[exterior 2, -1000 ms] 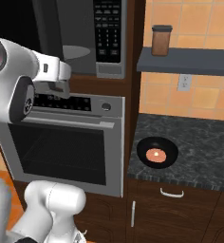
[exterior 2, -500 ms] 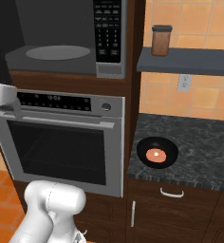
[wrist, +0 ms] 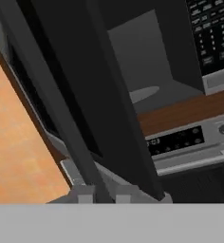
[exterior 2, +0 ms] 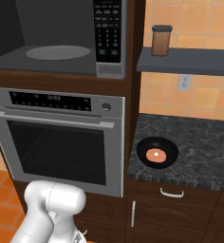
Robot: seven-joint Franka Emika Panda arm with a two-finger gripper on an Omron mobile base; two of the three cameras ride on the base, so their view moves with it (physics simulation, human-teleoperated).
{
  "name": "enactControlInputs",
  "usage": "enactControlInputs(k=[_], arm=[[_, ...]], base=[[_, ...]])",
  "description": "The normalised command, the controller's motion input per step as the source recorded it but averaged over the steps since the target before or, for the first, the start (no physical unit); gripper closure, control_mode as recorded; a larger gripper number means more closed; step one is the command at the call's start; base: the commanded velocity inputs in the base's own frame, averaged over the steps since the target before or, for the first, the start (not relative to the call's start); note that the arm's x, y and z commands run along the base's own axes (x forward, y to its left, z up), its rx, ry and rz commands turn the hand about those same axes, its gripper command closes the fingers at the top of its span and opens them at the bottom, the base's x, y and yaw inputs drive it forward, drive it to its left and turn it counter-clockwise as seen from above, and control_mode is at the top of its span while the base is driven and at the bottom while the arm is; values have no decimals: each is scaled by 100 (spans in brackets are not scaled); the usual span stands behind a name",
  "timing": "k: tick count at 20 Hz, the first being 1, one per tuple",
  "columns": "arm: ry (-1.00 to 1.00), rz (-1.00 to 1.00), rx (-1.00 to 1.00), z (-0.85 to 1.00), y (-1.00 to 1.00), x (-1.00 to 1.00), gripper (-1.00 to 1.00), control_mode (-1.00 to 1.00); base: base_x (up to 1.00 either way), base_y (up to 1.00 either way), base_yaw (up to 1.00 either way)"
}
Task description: Open the microwave, place the bowl with waffle inside the microwave, then close the microwave door and turn it on.
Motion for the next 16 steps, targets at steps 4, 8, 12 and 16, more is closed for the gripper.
enactControlInputs(k=[4,8,12,16], arm=[[0,0,36,39,-100,-91,100,-100],[0,0,43,7,-66,-89,100,-100],[0,4,51,0,-60,-2,100,-100],[13,32,28,-30,-25,100,100,-100]], base=[[0,0,0],[0,0,0],[0,0,0],[0,0,0]])
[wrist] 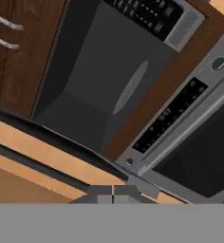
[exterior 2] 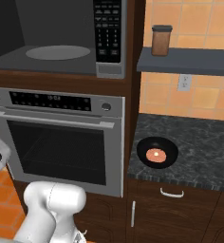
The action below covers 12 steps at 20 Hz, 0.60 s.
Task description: Open the microwave, place the bowl with waffle inside the microwave, then close the microwave door and turn it on.
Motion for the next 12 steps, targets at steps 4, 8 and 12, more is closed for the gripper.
enactControlInputs(k=[4,8,12], arm=[[8,20,5,-86,15,100,100,-100],[-16,0,45,-64,11,69,100,-100],[2,4,34,-20,9,72,100,-100]], base=[[0,0,0],[0,0,0],[0,0,0]])
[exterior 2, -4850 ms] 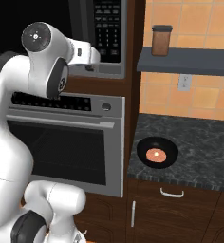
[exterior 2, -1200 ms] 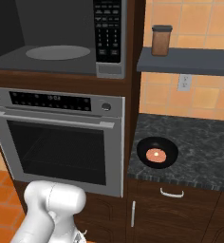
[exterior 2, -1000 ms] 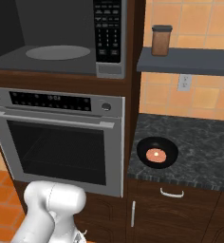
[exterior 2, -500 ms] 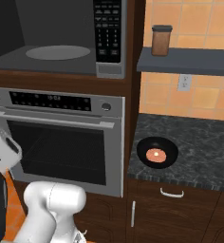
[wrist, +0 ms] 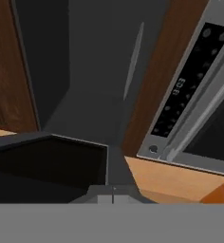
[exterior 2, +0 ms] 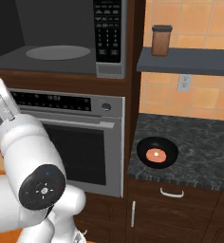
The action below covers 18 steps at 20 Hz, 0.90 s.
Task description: Open the microwave, place the bowl with waffle inside the microwave, then close the microwave door and turn it on.
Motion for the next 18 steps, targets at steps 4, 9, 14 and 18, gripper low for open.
enactControlInputs(k=[4,9,14,18], arm=[[10,7,2,-5,57,72,100,-100],[0,34,9,-8,46,61,100,-100],[0,28,11,-5,54,57,100,-100],[2,25,7,0,69,29,100,-100]], base=[[0,0,0],[0,0,0],[0,0,0],[0,0,0]])
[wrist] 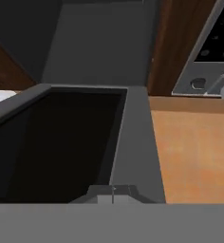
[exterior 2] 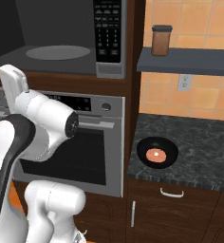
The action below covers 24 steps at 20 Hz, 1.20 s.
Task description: Open the microwave, place the bowl with waffle inside the microwave, then close the microwave door and turn it on.
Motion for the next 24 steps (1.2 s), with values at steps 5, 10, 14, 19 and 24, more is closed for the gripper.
enactControlInputs(k=[5,10,14,19,24], arm=[[9,18,0,0,99,9,100,-100],[5,28,0,0,100,-51,100,-100],[0,30,-1,0,100,-67,100,-100],[2,11,-4,2,100,-3,100,-100],[1,0,-8,17,100,43,100,-100]], base=[[0,0,0],[0,0,0],[0,0,0],[0,0,0],[0,0,0]])
